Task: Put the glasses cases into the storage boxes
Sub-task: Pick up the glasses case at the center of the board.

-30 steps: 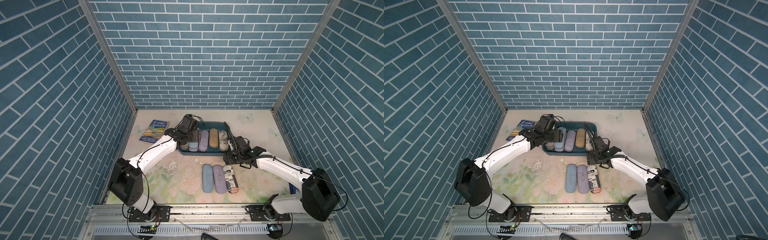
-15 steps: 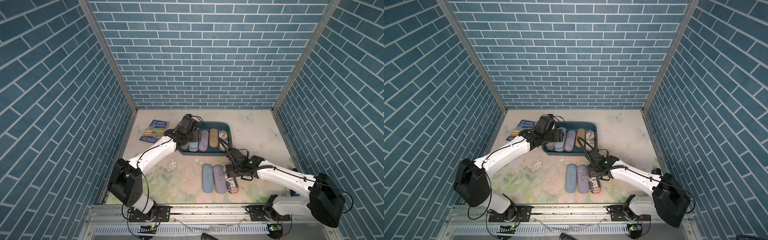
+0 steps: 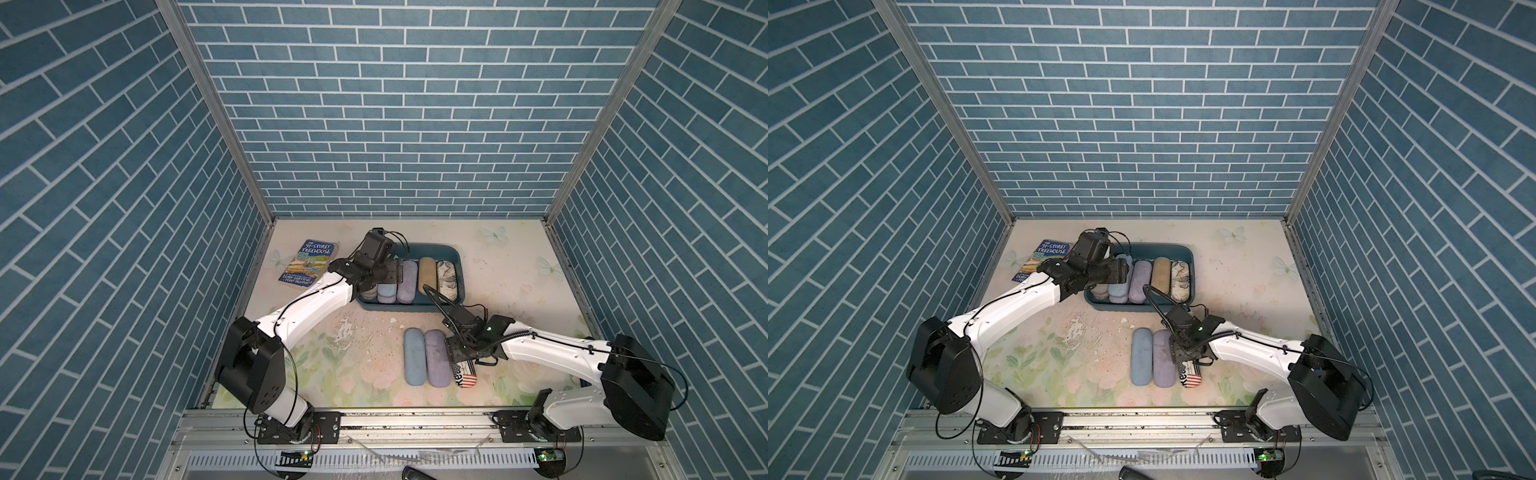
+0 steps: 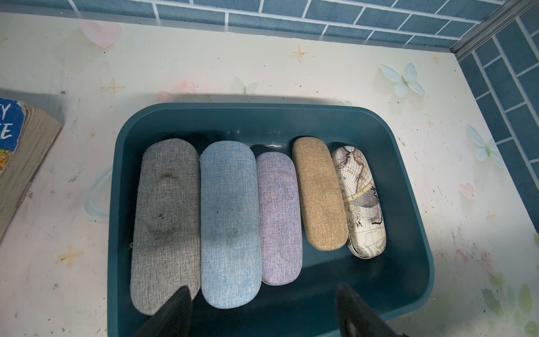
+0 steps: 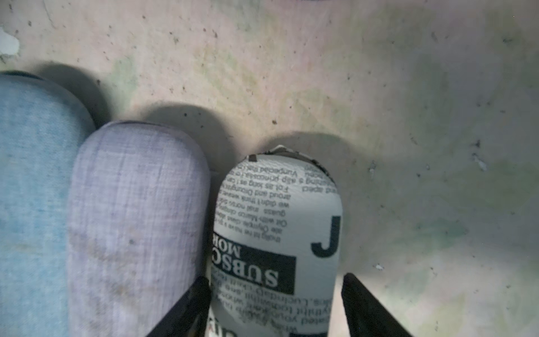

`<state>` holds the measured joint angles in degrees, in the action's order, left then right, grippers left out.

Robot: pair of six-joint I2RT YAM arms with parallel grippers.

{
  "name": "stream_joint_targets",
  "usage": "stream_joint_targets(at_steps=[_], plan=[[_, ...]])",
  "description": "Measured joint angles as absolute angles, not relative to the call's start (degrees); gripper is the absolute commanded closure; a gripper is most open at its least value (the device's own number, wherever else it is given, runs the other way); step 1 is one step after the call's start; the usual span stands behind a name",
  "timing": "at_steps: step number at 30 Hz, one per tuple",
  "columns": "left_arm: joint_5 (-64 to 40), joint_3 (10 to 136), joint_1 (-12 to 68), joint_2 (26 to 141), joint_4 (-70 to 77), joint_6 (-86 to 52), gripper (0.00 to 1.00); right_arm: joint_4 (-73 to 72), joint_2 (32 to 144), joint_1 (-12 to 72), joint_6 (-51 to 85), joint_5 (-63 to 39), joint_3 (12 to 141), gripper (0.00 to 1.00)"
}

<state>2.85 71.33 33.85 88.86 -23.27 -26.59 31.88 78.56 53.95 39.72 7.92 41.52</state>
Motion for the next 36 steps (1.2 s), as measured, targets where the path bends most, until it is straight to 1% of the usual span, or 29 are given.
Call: stream_joint_targets(at_steps=[10, 11, 16, 18, 27, 32, 36], plan=[[2.8, 71.4, 33.8, 89.4, -23.3, -26.6, 0.21, 30.8, 82.6, 54.4, 40.3, 7.9, 41.5, 0.27], [2.7, 71.4, 33.8, 89.5, -23.3, -26.6, 0.21, 30.8, 82.9, 54.4, 40.3, 7.9, 41.5, 0.28], [2.7, 71.5, 33.8, 89.8, -23.3, -26.6, 0.21, 30.9, 83.7, 55.1, 40.7, 8.4, 41.8, 0.42], [2.7, 71.5, 33.8, 89.8, -23.3, -26.6, 0.21, 31.2, 83.7, 55.2, 41.0, 8.6, 42.0, 0.44], [2.7, 71.9, 33.6, 89.7, -23.3, -26.3, 0.21, 35.9, 80.9, 55.4, 40.9, 10.4, 44.6, 0.45], [2.7, 71.9, 33.0, 89.0, -23.7, -26.1, 0.21, 39.4, 78.0, 55.4, 40.1, 12.1, 50.0, 0.45], [2.9, 71.0, 31.9, 85.4, -23.7, -26.0, 0.20, 41.7, 77.7, 54.8, 37.9, 14.4, 56.7, 0.45]])
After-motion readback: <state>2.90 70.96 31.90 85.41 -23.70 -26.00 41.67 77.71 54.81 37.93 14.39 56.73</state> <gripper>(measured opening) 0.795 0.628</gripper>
